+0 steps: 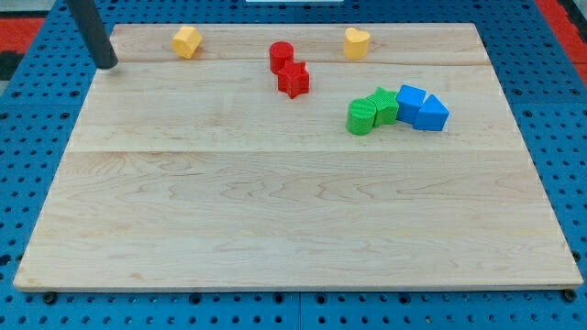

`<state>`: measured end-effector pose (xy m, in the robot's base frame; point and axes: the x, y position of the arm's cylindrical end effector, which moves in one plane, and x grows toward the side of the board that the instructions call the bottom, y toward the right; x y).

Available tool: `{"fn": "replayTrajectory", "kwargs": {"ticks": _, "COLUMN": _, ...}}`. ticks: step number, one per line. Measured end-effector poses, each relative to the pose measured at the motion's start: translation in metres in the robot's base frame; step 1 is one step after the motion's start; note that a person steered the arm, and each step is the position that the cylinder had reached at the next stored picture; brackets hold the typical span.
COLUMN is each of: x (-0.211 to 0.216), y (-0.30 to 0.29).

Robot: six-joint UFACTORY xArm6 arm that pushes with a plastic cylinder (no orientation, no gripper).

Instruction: Place the yellow hexagon left to the red circle

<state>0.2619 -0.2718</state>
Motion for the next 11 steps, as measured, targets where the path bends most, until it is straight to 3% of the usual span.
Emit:
{"fn": "replayTrajectory", "kwargs": {"ticks": 1, "x": -0.035, "y": 0.033}}
{"fn": "replayTrajectory", "kwargs": {"ticks": 2, "x": -0.029, "y": 0.097}}
{"fn": "replayTrajectory", "kwargs": {"ticks": 3, "x": 0.001, "y": 0.122}}
{"fn": "replayTrajectory", "kwargs": {"ticks": 4, "x": 0.008, "y": 0.137}}
{"fn": "replayTrajectory", "kwargs": {"ticks": 5, "x": 0.002, "y": 0.107}}
{"fn": "replayTrajectory", "kwargs": {"ticks": 6, "x": -0.042, "y": 0.1}}
{"fn": "replayTrajectory", "kwargs": {"ticks": 7, "x": -0.064, "y": 0.141}}
{"fn": "replayTrajectory", "kwargs": {"ticks": 9, "x": -0.016, "y": 0.155}}
{"fn": "replayTrajectory", "kwargs": {"ticks": 11, "x": -0.014, "y": 0.218}}
